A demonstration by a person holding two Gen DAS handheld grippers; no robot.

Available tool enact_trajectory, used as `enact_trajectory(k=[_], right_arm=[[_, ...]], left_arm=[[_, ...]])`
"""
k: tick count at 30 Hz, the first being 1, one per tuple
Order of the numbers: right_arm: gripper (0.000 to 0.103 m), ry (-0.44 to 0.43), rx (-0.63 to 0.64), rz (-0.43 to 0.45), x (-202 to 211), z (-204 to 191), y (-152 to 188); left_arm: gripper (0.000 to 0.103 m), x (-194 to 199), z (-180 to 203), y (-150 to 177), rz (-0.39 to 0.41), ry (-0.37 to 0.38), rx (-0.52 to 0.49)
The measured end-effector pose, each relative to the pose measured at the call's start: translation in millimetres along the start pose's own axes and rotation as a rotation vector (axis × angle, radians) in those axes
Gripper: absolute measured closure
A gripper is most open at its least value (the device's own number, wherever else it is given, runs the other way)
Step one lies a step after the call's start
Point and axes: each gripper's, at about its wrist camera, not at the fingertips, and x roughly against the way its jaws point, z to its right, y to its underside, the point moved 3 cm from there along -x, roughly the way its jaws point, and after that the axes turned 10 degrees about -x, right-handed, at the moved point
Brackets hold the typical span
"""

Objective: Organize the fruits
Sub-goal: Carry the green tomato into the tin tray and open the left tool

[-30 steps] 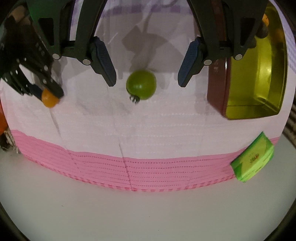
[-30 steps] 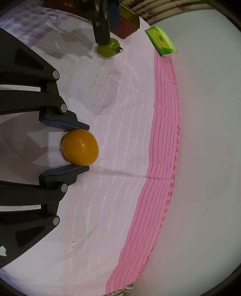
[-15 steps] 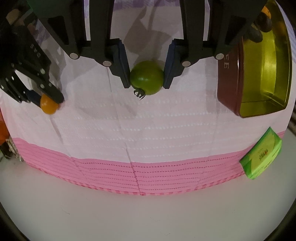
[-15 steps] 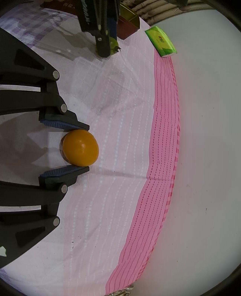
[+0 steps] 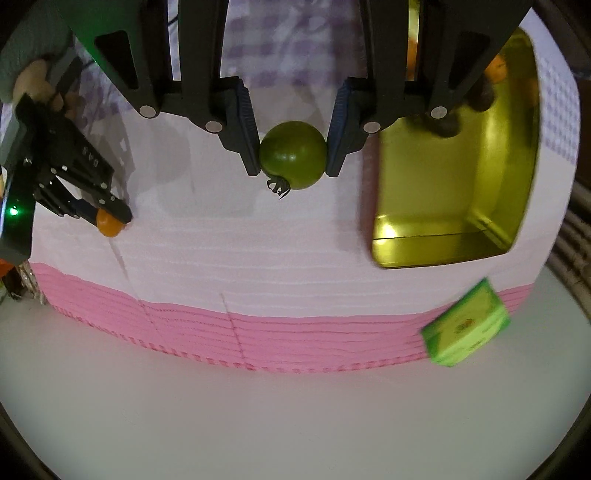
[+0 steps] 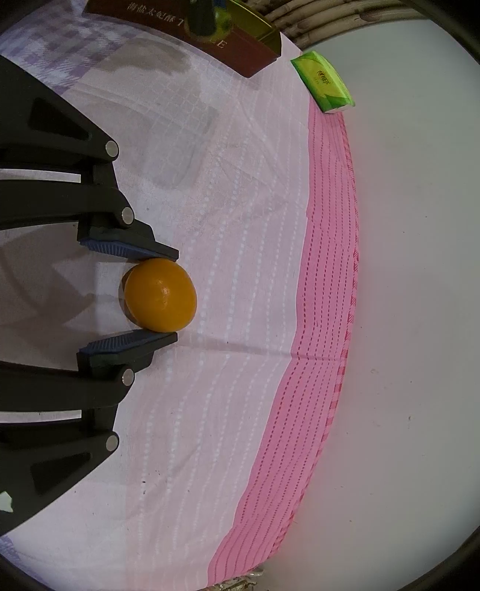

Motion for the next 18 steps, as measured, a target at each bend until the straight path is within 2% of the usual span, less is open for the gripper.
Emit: enact_trajectory(k=[7,18], right_arm=[[0.068,0.005,0.004,0.002,0,0,0],[0.068,0.019,0.017,0.006,0,-2,0]], left_arm=[[0.066,21,-40,22,-0.008,-0.060,0.042],[0.066,23,-97,66,-0.063,-0.132,0.120]])
